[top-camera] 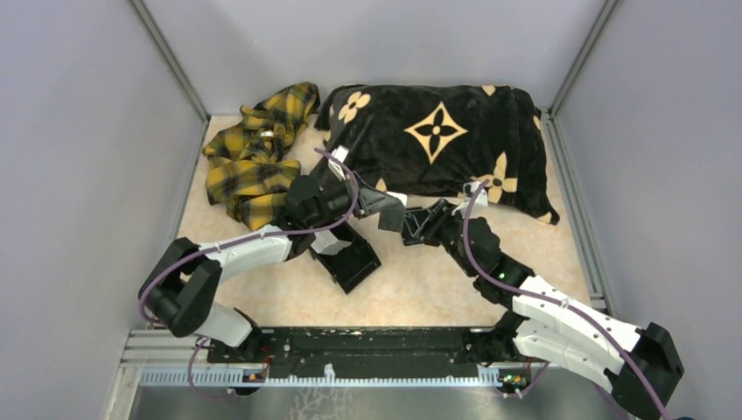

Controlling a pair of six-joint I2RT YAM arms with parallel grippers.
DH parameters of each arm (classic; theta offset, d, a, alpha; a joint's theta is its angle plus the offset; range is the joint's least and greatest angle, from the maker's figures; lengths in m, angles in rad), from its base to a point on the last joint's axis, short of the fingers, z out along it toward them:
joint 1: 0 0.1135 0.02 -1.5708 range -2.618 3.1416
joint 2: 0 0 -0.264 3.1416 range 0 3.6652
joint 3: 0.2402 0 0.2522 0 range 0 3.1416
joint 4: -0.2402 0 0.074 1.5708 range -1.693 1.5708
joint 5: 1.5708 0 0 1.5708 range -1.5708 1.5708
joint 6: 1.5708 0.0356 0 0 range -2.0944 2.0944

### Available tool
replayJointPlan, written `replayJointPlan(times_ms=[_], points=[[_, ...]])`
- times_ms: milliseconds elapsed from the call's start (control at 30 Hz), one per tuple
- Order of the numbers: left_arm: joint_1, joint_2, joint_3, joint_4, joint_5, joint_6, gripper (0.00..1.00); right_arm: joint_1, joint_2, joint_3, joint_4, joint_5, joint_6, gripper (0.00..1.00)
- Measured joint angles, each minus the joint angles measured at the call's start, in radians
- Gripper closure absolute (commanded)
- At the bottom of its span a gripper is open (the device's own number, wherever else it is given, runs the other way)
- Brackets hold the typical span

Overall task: Put the credit cards into the card holder
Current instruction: Pick up the credit card from the storage box.

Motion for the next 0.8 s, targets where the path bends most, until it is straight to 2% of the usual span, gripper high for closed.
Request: replayJointPlan(times_ms=[300, 800], points=[[0.037, 0.048, 0.002, 0.085, 0.045, -0.04, 1.0, -0.018, -0.019, -0.051, 0.041, -0.1, 0.051, 0.52], [0.094, 0.098, 0.0, 0.182, 0.1, -0.09, 1.0, -0.037, -0.081, -0.08, 0.063, -0.118, 0.076, 0.53]])
